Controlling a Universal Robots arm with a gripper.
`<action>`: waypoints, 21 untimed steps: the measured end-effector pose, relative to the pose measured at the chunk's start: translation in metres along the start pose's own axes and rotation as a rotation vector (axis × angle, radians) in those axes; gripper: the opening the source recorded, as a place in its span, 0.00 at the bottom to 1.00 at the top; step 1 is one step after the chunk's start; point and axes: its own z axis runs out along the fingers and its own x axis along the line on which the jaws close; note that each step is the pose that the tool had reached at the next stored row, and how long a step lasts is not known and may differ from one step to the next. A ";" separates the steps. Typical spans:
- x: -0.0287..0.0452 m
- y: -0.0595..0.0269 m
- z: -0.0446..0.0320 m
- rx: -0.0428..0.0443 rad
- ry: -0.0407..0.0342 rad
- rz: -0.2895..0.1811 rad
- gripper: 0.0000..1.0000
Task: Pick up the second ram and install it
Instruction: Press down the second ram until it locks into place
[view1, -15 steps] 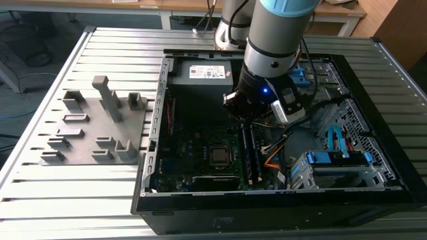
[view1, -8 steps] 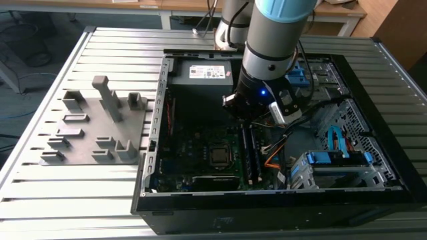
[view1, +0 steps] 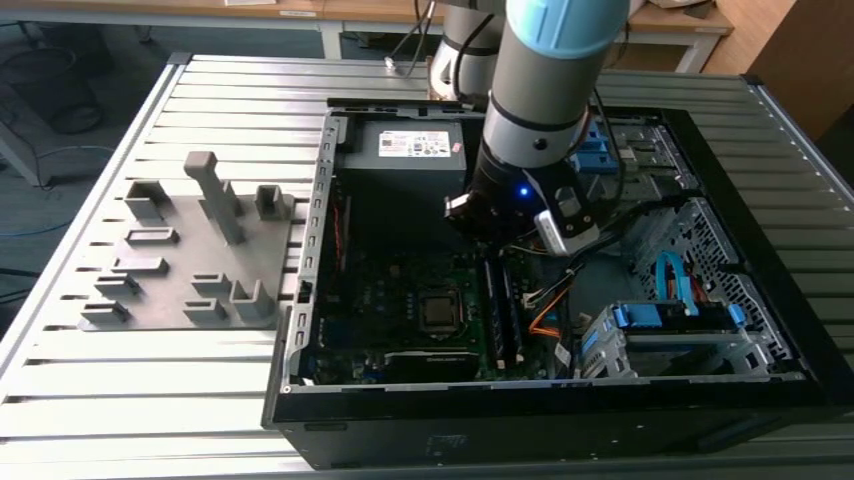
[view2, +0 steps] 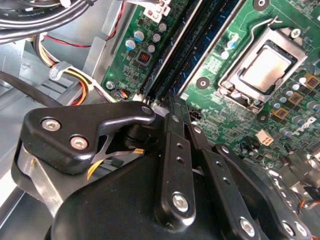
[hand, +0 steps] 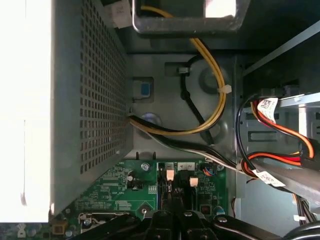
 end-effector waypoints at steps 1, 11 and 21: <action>0.0000 0.0001 0.0004 0.0002 0.0000 0.000 0.10; -0.0001 0.0008 0.0016 -0.0021 -0.0014 0.000 0.10; 0.0000 -0.0193 -0.0060 0.0020 -0.0013 0.000 0.10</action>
